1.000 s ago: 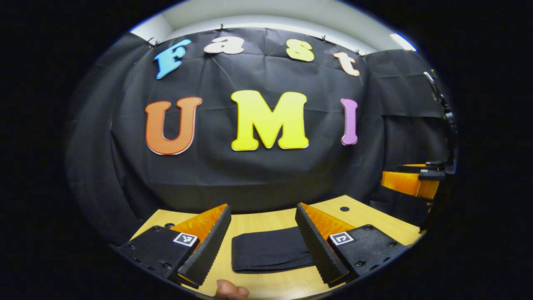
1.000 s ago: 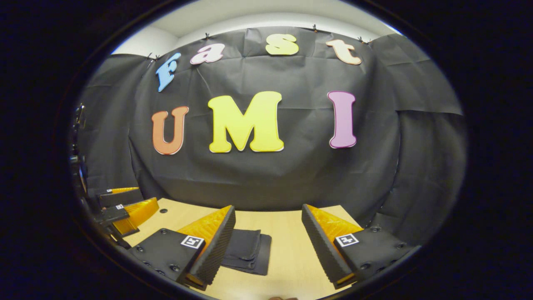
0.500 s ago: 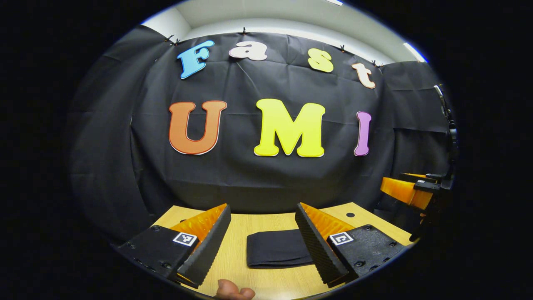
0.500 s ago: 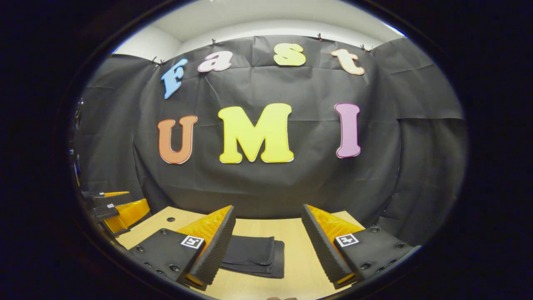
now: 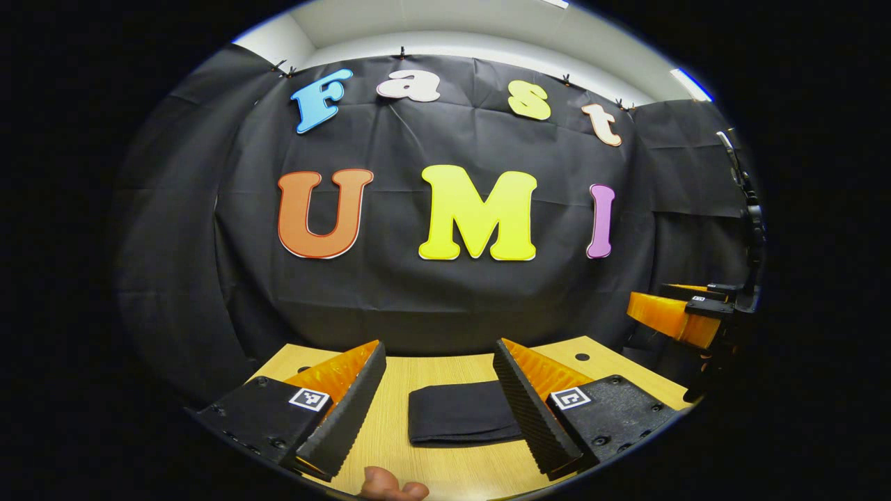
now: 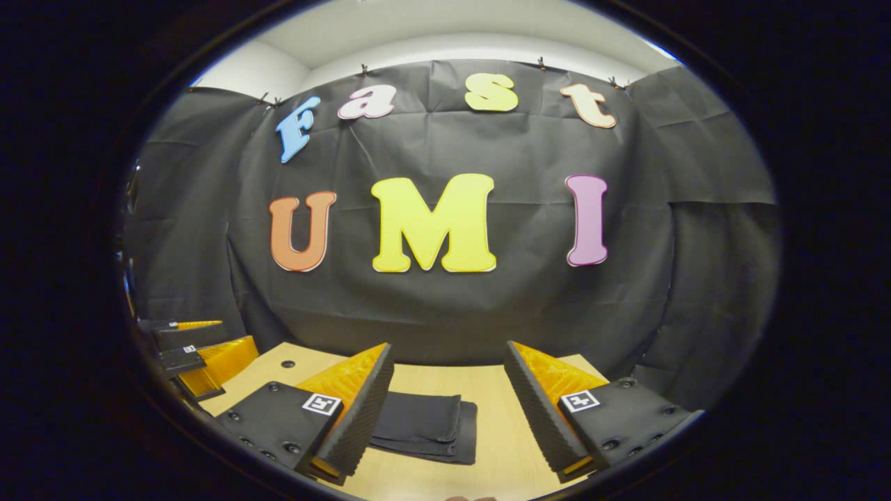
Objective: Grasp the waist and the cuffs of the jeans and fold them to make the two legs overlap; first hold the waist and fold one-third of the jeans toward the cuffs, then hold the cuffs and fold the remaining one-third in the same direction to finish folding.
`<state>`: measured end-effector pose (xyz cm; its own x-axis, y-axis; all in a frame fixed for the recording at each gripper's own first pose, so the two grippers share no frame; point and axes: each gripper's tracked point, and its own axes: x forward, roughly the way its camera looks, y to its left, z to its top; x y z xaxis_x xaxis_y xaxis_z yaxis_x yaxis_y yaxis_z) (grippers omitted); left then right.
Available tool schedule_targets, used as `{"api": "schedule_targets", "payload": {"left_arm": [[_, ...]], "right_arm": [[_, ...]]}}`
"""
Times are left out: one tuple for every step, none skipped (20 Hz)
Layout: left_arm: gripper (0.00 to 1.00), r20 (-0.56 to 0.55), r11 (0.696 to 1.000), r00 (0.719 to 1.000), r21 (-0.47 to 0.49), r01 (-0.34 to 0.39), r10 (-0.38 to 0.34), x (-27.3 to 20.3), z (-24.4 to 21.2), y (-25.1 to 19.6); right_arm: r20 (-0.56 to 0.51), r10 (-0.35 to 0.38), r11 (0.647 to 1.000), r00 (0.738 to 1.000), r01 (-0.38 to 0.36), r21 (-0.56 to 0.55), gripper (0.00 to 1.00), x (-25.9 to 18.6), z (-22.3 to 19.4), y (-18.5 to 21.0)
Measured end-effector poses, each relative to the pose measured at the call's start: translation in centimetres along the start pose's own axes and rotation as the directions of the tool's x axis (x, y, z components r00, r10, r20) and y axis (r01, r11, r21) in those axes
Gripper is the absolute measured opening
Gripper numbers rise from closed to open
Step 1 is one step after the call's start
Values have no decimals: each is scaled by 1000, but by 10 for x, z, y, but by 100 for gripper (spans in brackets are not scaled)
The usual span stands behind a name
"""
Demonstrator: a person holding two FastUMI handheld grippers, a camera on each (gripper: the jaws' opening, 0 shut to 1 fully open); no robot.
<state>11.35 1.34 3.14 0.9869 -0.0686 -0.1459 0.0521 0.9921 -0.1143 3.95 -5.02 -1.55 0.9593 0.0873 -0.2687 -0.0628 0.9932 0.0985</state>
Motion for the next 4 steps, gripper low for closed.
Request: {"api": "schedule_targets", "payload": {"left_arm": [[99, -1, 1000, 1000, -4, -5, 5, -1, 0, 0], [99, -1, 1000, 1000, -4, -8, 8, -1, 0, 1], [99, 1, 1000, 1000, -3, -11, 11, -1, 0, 1], [99, 2, 1000, 1000, -2, -13, 13, -1, 1, 2]], "right_arm": [[-1, 3, 1000, 1000, -3, 2, 98, 1, 0, 1], [-1, 6, 1000, 1000, -6, 4, 98, 0, 0, 1], [-2, 7, 1000, 1000, -7, 4, 98, 1, -1, 1], [-1, 8, 1000, 1000, -8, 4, 93, 0, -1, 1]]}}
